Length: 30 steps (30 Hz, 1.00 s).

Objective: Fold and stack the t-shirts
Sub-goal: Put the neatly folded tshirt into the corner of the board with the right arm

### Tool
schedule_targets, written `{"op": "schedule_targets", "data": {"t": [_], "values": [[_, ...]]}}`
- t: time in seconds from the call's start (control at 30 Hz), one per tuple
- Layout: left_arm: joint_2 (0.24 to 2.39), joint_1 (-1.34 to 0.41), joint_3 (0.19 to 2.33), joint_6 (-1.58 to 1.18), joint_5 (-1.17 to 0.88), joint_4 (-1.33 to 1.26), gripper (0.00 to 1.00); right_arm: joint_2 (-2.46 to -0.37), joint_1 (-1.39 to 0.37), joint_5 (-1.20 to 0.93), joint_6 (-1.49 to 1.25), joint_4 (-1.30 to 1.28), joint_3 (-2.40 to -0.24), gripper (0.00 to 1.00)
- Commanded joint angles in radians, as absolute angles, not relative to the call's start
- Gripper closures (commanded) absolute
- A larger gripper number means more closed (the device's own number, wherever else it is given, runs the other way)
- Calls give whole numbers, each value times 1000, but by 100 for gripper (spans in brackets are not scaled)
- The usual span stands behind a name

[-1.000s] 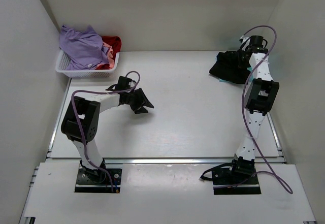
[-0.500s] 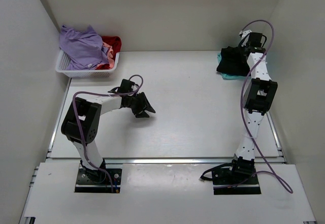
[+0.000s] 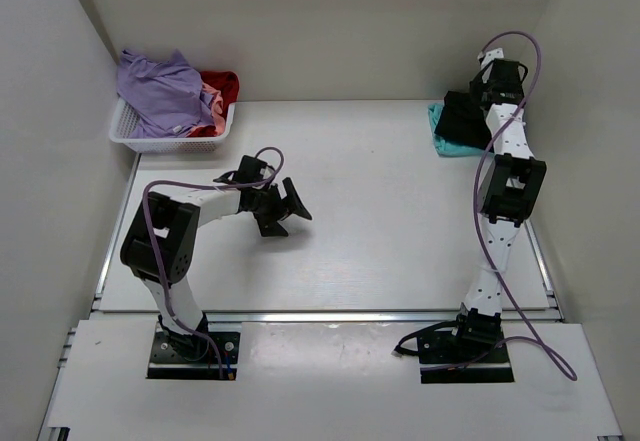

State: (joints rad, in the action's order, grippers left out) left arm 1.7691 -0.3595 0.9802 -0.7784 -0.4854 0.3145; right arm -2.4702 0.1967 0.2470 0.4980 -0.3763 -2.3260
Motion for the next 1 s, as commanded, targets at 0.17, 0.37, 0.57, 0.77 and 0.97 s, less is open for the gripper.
{"op": "schedule_targets", "data": {"t": [0.17, 0.37, 0.57, 0.77, 0.97], "values": [[1631, -334, 1000, -683, -416, 400, 1, -2130, 92, 371, 237, -336, -2067, 1], [1542, -278, 993, -678, -495, 472, 1, -1683, -80, 270, -52, -388, -1509, 1], [1476, -256, 1101, -592, -577, 595, 1, -1439, -282, -19, -221, -790, -1365, 1], [1405, -215, 1204, -538, -574, 603, 1, -1232, -324, -233, -351, -951, -1267, 1], [1427, -216, 1308, -465, -506, 695, 1, -1247, -229, -492, -385, -980, -1405, 1]]}}
